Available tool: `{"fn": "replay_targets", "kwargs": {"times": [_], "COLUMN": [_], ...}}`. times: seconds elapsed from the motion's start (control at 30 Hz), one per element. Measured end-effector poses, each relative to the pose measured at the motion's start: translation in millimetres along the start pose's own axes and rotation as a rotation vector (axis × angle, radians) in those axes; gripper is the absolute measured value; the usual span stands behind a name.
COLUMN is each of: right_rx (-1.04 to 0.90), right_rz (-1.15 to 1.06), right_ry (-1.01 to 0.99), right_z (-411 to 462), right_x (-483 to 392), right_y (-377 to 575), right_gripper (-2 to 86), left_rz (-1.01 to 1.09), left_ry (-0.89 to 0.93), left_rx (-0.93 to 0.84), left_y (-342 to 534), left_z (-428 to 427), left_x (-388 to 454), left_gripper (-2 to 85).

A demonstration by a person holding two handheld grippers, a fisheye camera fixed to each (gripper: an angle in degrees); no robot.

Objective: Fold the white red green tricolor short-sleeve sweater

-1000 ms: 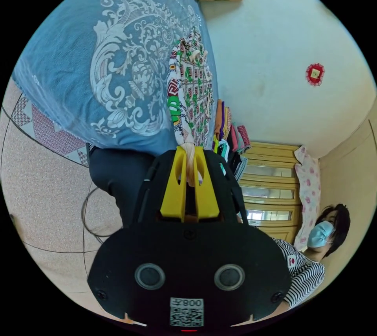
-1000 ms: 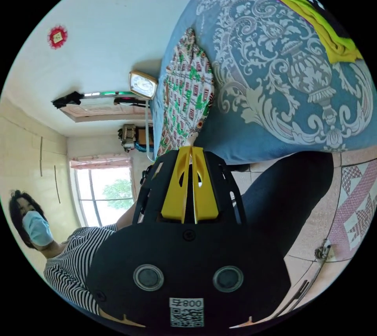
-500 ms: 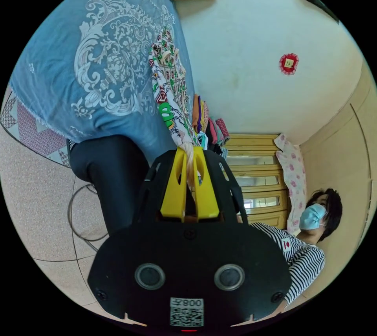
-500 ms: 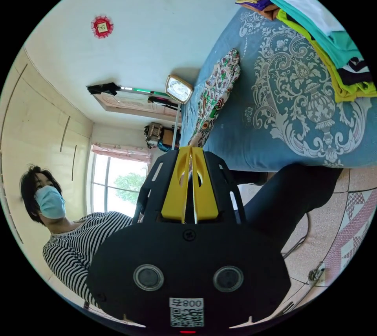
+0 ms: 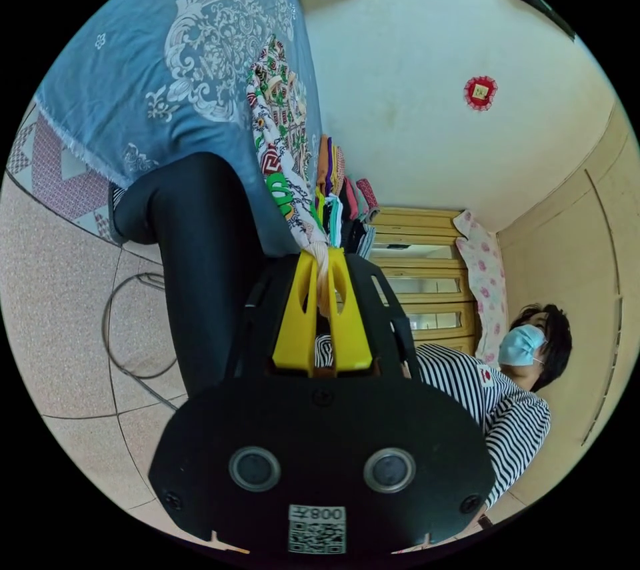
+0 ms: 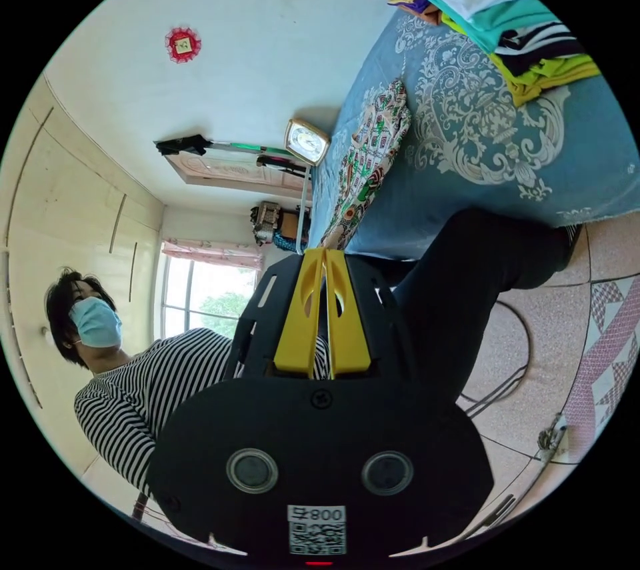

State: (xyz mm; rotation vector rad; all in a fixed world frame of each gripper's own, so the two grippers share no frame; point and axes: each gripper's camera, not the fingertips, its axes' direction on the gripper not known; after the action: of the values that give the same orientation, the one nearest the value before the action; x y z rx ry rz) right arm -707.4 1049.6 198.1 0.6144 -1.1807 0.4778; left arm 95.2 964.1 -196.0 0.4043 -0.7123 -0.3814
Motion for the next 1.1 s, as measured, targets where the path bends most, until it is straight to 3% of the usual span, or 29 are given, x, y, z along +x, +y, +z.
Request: {"fn": "replay_targets", "kwargs": {"times": [0.53, 1.1], "right_rx": [0.006, 0.057], "right_rz": [0.0, -0.005], "right_ry": [-0.028, -0.041], "right_z": [-14, 17], "right_x": [32, 79], "right_y": [14, -107], "right_gripper": [0.2, 0.2], "left_rz": [0.006, 0.024], "left_ry": [0.043, 0.081], "left_rx": [0.018, 0.05], "left_y": [7, -106], "left_z": [-14, -4], "left_x": [28, 90], "left_gripper": [2.9, 2.9]}}
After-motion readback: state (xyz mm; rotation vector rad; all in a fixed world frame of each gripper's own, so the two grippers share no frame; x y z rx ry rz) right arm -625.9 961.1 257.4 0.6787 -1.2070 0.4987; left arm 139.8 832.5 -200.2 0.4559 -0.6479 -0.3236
